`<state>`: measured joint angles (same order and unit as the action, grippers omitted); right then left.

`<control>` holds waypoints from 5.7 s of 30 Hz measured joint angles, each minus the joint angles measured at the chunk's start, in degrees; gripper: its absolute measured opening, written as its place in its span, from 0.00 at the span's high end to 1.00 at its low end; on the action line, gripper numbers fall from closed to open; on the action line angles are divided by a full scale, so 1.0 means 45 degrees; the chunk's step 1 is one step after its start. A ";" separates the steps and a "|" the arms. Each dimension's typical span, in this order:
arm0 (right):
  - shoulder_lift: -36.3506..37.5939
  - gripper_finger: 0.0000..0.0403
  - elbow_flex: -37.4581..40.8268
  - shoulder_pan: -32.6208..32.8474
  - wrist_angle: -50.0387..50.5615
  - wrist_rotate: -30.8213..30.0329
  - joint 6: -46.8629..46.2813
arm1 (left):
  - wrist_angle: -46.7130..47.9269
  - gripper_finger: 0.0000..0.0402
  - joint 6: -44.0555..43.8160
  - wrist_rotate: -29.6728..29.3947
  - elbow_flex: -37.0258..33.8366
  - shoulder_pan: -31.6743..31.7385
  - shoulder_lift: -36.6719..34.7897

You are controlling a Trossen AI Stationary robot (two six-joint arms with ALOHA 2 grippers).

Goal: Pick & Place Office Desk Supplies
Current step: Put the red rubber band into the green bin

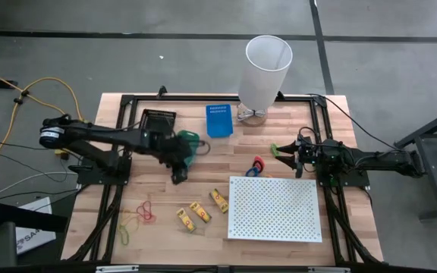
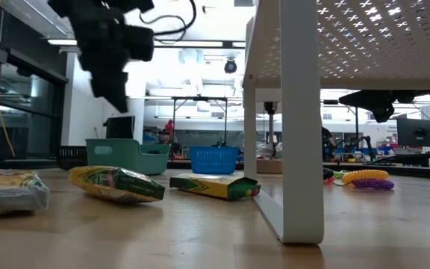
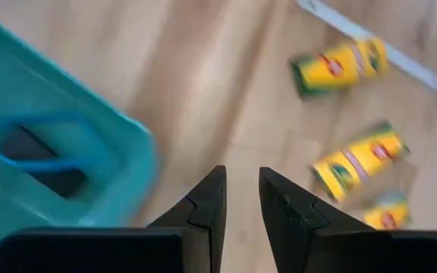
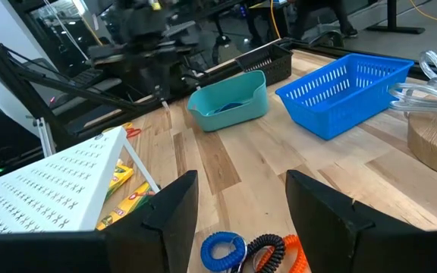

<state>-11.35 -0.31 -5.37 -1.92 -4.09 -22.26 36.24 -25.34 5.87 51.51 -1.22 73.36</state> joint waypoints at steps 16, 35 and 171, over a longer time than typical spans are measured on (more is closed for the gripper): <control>-0.0001 0.53 0.0002 0.0001 -0.0002 -0.0002 0.0000 | 0.1429 0.81 -0.5898 -0.0479 0.0000 -0.5888 -0.0066; -0.0001 0.53 -0.0001 0.0004 0.0001 0.0002 0.0000 | 0.2762 0.81 -1.6343 -0.2575 0.0000 -1.0965 -0.0032; -0.0002 0.53 0.0000 0.0000 -0.0002 -0.0002 0.0000 | 0.2135 0.83 -1.3669 -0.1394 -0.0005 -1.0669 0.4091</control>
<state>-11.36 -0.31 -5.37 -1.93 -4.10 -22.26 45.84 -86.85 -0.40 51.48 -49.23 91.77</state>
